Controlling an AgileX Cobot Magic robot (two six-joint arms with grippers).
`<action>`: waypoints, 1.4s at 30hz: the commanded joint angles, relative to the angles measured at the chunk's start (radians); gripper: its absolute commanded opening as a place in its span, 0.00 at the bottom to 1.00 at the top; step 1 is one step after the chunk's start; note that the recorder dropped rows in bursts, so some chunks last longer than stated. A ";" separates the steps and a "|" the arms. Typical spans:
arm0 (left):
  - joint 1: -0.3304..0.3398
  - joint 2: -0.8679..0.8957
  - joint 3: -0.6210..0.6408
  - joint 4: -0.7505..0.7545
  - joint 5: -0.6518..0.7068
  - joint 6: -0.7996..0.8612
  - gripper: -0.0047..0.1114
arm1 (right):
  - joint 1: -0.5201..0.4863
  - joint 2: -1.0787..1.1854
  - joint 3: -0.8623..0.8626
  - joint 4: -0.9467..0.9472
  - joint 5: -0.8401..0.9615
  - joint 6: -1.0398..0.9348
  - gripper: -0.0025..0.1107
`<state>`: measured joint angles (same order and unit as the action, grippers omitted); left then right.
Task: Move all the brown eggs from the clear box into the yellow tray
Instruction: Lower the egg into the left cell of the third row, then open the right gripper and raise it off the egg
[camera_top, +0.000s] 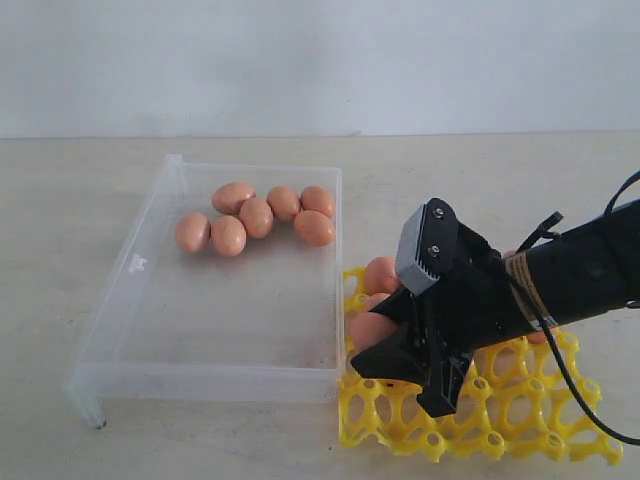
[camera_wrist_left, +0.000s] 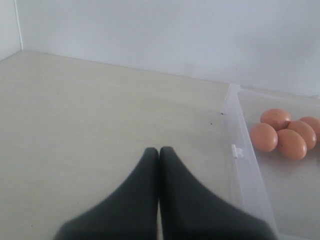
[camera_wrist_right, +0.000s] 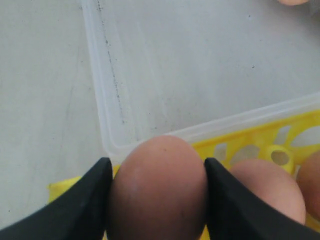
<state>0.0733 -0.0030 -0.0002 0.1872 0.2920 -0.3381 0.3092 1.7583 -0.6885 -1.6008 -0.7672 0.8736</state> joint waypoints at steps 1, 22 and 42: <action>-0.003 0.003 0.000 -0.007 0.001 -0.007 0.00 | 0.002 0.000 0.002 -0.002 -0.018 -0.007 0.52; -0.003 0.003 0.000 -0.007 0.001 -0.007 0.00 | 0.002 -0.074 -0.002 0.185 -0.038 -0.019 0.60; -0.003 0.003 0.000 -0.007 0.001 -0.007 0.00 | 0.002 -0.398 0.029 -0.142 1.103 0.520 0.02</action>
<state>0.0733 -0.0030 -0.0002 0.1872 0.2920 -0.3381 0.3116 1.3582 -0.6722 -1.7457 -0.0644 1.5071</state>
